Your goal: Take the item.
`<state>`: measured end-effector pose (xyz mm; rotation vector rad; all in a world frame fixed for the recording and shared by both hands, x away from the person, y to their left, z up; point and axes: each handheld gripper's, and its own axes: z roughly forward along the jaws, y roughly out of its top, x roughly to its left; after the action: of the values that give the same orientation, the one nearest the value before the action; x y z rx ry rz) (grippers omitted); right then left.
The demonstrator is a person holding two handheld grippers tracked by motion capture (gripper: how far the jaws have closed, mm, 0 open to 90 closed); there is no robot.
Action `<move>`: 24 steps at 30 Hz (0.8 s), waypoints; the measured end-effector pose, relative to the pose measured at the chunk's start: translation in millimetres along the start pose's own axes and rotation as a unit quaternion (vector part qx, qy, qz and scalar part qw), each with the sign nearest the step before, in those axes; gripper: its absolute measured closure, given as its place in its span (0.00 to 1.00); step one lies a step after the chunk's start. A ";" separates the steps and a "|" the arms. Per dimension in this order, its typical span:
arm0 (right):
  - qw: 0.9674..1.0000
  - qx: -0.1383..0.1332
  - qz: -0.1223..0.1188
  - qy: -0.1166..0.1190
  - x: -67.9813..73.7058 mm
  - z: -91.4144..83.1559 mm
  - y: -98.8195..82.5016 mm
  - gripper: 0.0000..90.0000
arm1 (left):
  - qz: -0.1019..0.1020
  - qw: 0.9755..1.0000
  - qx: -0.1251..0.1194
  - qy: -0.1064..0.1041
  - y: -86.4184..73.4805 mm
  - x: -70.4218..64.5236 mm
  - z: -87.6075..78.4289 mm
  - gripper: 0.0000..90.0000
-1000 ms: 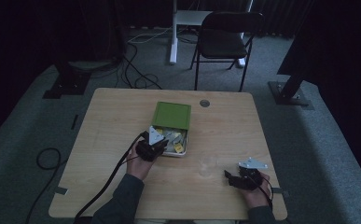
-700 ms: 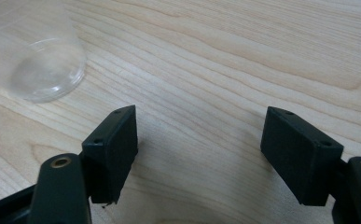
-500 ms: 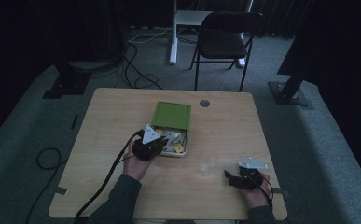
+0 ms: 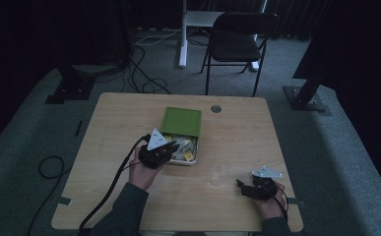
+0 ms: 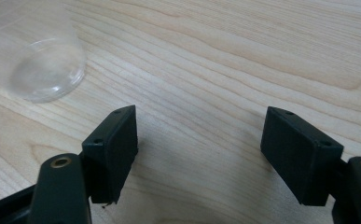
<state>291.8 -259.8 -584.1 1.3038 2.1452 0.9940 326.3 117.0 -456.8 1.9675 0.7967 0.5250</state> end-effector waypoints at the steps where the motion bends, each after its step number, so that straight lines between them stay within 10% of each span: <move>1: 1.000 0.000 0.000 0.000 0.0 0.0 0.0 0.30 | 0.001 1.000 -0.002 -0.002 1.7 -0.7 -1.8 0.92; 24: 1.000 0.001 0.001 0.000 0.2 -0.2 0.0 0.30 | -0.004 0.996 -0.037 -0.081 28.4 -14.5 -17.4 0.92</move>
<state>291.6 -259.7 -584.0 1.3077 2.1456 0.9935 314.2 106.6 -424.2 1.9118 0.6729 0.3787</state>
